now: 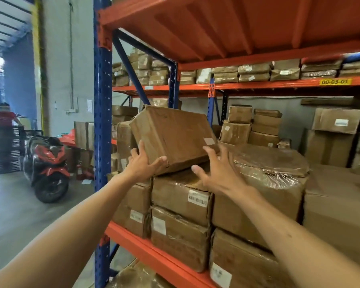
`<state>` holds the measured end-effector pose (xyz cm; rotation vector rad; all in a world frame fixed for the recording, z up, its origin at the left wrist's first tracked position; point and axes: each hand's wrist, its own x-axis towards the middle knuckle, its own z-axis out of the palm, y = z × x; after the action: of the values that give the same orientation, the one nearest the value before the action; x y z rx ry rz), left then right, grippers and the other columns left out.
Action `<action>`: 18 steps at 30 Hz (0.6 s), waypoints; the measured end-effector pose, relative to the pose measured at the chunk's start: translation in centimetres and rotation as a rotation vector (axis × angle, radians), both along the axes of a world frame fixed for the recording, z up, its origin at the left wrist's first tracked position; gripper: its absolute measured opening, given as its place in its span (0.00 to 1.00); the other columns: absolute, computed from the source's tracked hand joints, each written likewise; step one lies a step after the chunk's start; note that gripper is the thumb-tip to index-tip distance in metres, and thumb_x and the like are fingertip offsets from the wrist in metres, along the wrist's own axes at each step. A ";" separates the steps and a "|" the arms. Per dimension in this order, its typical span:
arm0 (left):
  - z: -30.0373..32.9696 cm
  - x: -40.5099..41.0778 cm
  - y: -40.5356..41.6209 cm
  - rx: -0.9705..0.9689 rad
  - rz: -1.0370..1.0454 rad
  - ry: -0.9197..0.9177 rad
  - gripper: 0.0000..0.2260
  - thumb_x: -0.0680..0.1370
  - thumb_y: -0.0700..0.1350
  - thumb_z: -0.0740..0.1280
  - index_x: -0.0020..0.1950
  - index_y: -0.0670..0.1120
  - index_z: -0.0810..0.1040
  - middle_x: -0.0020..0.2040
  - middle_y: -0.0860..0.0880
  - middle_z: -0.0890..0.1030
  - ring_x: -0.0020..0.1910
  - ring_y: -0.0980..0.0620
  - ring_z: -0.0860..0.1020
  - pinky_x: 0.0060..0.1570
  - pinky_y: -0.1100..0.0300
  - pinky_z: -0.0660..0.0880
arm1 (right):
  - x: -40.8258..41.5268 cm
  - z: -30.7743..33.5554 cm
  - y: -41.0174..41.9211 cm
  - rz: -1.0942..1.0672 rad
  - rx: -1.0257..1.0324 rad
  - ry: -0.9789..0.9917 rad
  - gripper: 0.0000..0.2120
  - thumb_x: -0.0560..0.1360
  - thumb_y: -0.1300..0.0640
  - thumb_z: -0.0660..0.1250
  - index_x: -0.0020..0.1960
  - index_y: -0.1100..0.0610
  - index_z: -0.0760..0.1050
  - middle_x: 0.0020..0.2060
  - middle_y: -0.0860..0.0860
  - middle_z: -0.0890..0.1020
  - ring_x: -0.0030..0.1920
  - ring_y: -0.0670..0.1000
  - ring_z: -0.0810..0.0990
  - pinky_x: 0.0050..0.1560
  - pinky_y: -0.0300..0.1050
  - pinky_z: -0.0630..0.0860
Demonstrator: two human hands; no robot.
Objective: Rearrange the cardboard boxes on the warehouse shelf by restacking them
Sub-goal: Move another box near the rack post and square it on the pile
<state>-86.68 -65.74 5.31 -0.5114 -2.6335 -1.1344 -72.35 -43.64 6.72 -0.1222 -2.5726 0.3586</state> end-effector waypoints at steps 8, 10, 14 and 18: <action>4.8 -5.1 -0.9 0.103 0.086 -0.004 0.50 0.76 0.70 0.65 0.83 0.56 0.33 0.82 0.34 0.44 0.80 0.28 0.53 0.77 0.33 0.56 | -7.2 -1.4 -5.6 0.098 -0.291 -0.223 0.49 0.77 0.30 0.66 0.84 0.40 0.37 0.84 0.55 0.35 0.82 0.66 0.57 0.77 0.63 0.64; 6.6 -6.2 -0.7 0.065 0.085 0.043 0.49 0.76 0.71 0.64 0.83 0.59 0.35 0.83 0.33 0.46 0.79 0.28 0.55 0.77 0.33 0.57 | -8.5 -1.3 -6.4 0.099 -0.460 -0.257 0.51 0.78 0.31 0.66 0.84 0.40 0.32 0.84 0.57 0.35 0.82 0.65 0.56 0.77 0.62 0.62; 9.9 -7.5 -0.5 0.059 0.094 0.085 0.43 0.79 0.69 0.61 0.85 0.57 0.42 0.83 0.34 0.46 0.81 0.30 0.54 0.77 0.36 0.55 | -11.6 -1.8 -6.6 0.095 -0.728 -0.292 0.58 0.75 0.29 0.69 0.82 0.41 0.26 0.85 0.59 0.42 0.84 0.64 0.51 0.80 0.64 0.57; 11.4 -9.4 -0.6 0.051 0.063 0.038 0.44 0.77 0.73 0.62 0.85 0.58 0.45 0.84 0.36 0.51 0.82 0.33 0.53 0.78 0.35 0.54 | -14.2 -3.1 -6.8 0.155 -0.901 -0.287 0.62 0.71 0.27 0.71 0.80 0.38 0.24 0.85 0.54 0.53 0.81 0.62 0.61 0.77 0.63 0.66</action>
<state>-96.09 -66.34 16.71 -0.4325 -2.5624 -1.1574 -86.58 -50.45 3.59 -0.3091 -2.4839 1.6334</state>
